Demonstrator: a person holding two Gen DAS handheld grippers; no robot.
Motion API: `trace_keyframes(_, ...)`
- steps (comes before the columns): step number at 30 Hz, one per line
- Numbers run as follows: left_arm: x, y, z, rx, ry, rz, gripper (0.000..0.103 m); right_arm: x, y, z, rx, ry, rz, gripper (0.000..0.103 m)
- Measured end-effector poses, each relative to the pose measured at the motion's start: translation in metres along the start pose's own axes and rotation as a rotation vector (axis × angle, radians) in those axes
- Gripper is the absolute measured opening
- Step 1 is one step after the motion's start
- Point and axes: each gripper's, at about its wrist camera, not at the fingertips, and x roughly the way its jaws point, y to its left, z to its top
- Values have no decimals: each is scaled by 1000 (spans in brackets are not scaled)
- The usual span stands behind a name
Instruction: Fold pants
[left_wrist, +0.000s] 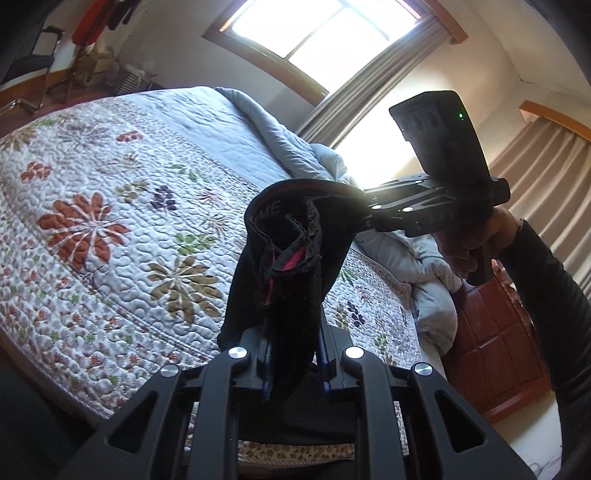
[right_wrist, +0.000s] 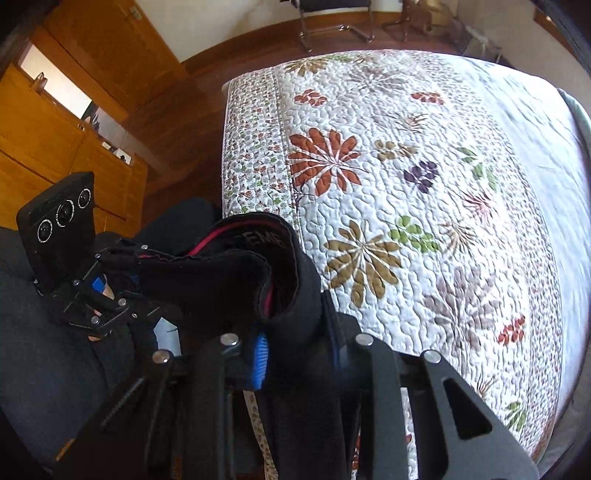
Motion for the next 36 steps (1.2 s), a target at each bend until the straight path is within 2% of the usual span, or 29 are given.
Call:
trace_keyframes(22,29,-92,-25,194,77,-89,18,-49,-2,-97,94,-77,-82,23)
trace_keyframes(36,70,-148,-62,312,164,-152,18,-62,-12,-184,183,-111,-120,22)
